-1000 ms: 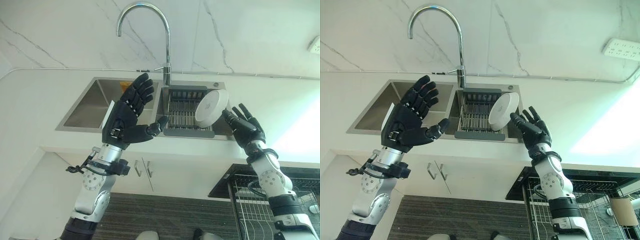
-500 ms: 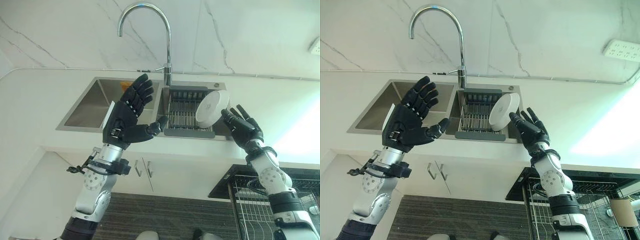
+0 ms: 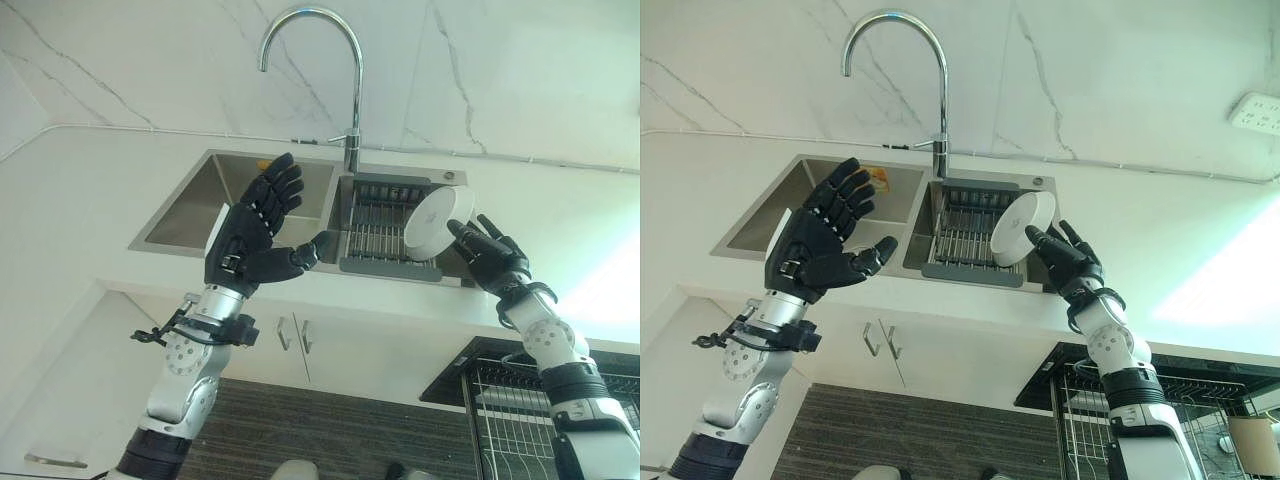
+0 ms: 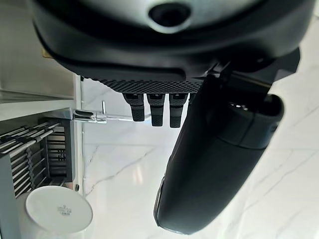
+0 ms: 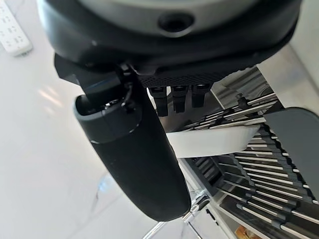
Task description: Place the dishes in the dishwasher.
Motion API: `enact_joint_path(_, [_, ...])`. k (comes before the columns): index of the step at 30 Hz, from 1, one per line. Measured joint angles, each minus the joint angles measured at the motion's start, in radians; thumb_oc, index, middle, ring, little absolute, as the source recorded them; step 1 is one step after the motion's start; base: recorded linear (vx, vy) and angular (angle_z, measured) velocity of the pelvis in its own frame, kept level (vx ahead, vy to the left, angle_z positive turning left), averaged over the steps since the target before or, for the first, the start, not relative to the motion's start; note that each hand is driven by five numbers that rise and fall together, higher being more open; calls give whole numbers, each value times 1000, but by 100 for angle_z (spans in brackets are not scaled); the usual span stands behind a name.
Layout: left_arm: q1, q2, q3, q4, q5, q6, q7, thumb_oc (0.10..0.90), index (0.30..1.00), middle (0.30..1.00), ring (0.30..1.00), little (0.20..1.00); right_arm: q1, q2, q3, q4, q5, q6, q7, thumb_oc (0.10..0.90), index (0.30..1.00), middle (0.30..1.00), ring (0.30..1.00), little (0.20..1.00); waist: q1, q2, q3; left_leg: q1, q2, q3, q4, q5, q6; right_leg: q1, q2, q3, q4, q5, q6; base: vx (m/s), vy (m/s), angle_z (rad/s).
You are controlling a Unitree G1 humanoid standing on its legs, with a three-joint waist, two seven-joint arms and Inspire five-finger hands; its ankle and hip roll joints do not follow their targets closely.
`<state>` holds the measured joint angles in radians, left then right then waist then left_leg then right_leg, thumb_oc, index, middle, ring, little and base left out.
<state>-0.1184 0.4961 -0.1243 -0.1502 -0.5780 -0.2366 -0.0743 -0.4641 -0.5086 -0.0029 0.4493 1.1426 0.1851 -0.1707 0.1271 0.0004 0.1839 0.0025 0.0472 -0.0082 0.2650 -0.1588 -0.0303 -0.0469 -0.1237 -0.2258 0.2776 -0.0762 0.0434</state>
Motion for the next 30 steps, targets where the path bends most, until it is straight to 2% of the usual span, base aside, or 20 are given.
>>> enact_joint_path(5, [-4, 1, 0, 3, -6, 12, 2, 800, 900, 900, 900, 900, -67, -26, 1, 109, 0, 20, 14, 800, 900, 900, 900, 900, 15, -1, 0, 0, -6, -14, 0, 1, 1, 10, -6, -9, 0, -4, 3, 42, 22, 9])
enact_joint_path(8, [-8, 2, -2, 6, -7, 15, 4, 800, 900, 900, 900, 900, -96, -71, 2, 175, 0, 42, 32, 800, 900, 900, 900, 900, 22, -4, 1, 0, -16, -35, 0, 3, 3, 24, -18, -32, 0, -12, 7, 53, 17, 23])
enact_joint_path(14, [-10, 40, -22, 33, -10, 20, 4, 800, 900, 900, 900, 900, -138, -87, 2, 254, 0, 70, 32, 800, 900, 900, 900, 900, 60, -12, 1, -1, -22, -61, -3, 5, 1, 38, -24, -60, -2, -21, 12, 39, 9, 15])
enact_joint_path(15, [-10, 40, -22, 32, -25, 21, 4, 800, 900, 900, 900, 900, -148, -93, 2, 275, 0, 79, 31, 750, 825, 825, 825, 825, 71, -13, 1, -2, -23, -67, -4, 7, 1, 40, -25, -65, -2, -22, 12, 29, 11, 31])
enact_joint_path(16, [-10, 41, -22, 32, -45, 25, 5, 800, 900, 900, 900, 900, -169, -95, 3, 303, 0, 83, 30, 729, 794, 794, 794, 794, 72, -13, 1, -2, -31, -83, -9, 12, 2, 48, -33, -83, -4, -25, 15, 29, 10, 28])
enact_joint_path(17, [-10, 41, -22, 32, -46, 29, 5, 800, 900, 900, 900, 900, -175, -101, 3, 337, 0, 84, 24, 536, 505, 505, 505, 505, 73, -16, 1, -1, -32, -85, -9, 12, 2, 53, -33, -87, -7, -26, 16, 16, 3, 24])
enact_joint_path(18, [-11, 42, -25, 33, -46, 35, 4, 800, 900, 900, 900, 900, -177, -105, 3, 356, -1, 84, 16, 400, 300, 300, 300, 300, 85, -17, 1, -3, -33, -87, -10, 12, 1, 55, -33, -89, -9, -26, 17, 14, 0, 16])
enact_joint_path(20, [-10, 42, -31, 33, -46, 40, 0, 800, 900, 900, 900, 900, -214, -142, 29, 426, -4, 84, -29, 400, 300, 300, 300, 300, 101, -19, 1, -5, -34, -107, -11, 14, 0, 66, -34, -112, -16, -27, 17, 1, 2, 23])
enact_joint_path(24, [-10, 50, -31, 34, -49, 41, -3, 800, 900, 900, 900, 900, -222, -145, 32, 436, -4, 80, -57, 400, 300, 300, 300, 300, 110, -19, 1, -5, -35, -112, -13, 15, -2, 69, -34, -118, -20, -28, 18, -17, 7, 6])
enact_joint_path(30, [-8, 73, -33, 34, -76, 41, -4, 800, 900, 900, 900, 900, -221, -120, 32, 421, -36, 39, -88, 400, 300, 300, 300, 300, 95, -19, 2, -3, -36, -112, -15, 17, -2, 70, -35, -119, -21, -29, 19, -3, 1, 1])
